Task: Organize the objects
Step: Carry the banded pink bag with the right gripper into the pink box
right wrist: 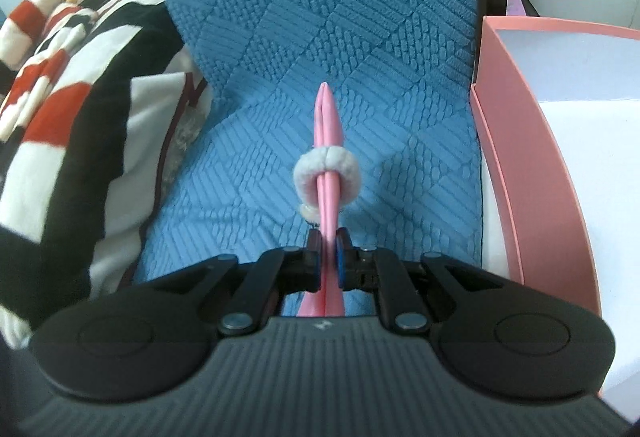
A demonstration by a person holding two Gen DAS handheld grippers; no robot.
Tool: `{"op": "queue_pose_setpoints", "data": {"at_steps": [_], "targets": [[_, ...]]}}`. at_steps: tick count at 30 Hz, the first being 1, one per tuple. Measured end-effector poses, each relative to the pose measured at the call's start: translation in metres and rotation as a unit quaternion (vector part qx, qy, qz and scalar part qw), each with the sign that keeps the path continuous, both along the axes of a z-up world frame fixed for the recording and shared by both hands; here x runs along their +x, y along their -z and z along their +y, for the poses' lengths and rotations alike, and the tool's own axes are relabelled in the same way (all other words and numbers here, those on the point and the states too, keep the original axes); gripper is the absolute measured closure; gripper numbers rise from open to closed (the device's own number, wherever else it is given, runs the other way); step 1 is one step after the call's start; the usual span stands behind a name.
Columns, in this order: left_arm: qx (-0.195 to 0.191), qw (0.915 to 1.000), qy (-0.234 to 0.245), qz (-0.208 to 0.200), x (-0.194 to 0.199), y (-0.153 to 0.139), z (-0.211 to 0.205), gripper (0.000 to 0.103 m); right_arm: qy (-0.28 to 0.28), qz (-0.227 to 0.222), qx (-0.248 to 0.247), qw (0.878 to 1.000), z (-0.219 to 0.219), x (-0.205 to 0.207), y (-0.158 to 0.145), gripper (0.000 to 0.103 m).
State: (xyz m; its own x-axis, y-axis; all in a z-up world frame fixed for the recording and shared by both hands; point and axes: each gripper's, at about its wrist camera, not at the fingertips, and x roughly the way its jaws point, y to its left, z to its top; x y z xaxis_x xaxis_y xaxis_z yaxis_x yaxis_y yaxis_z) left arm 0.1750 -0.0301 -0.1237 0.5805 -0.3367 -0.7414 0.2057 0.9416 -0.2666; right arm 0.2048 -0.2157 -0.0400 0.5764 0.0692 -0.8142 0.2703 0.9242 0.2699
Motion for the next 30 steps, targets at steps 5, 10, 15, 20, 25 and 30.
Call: {"op": "queue_pose_setpoints", "data": {"at_steps": [5,10,15,20,25,30], "targets": [[0.007,1.0000,-0.005,0.003,0.001,0.002,0.000,0.046,-0.004,-0.009,0.008,1.000,0.005,-0.020,-0.002,0.093],[0.001,1.0000,-0.006,0.003,0.001,0.001,0.001,0.037,-0.006,-0.016,0.004,1.000,0.013,-0.031,-0.005,0.092],[0.013,0.9999,-0.009,0.004,0.001,0.002,-0.001,0.025,0.002,-0.016,0.001,1.000,0.011,-0.037,-0.004,0.092],[-0.024,0.9993,-0.013,0.026,0.005,0.003,0.004,0.011,0.004,-0.015,0.005,1.000,0.010,-0.041,-0.004,0.092],[-0.017,0.9990,-0.023,0.034,0.004,0.002,0.003,0.004,0.006,-0.020,0.003,1.000,0.010,-0.045,-0.009,0.092],[-0.028,0.9984,-0.019,0.046,0.000,-0.003,0.004,0.003,0.002,-0.025,0.005,1.000,0.013,-0.051,-0.016,0.092]]}}
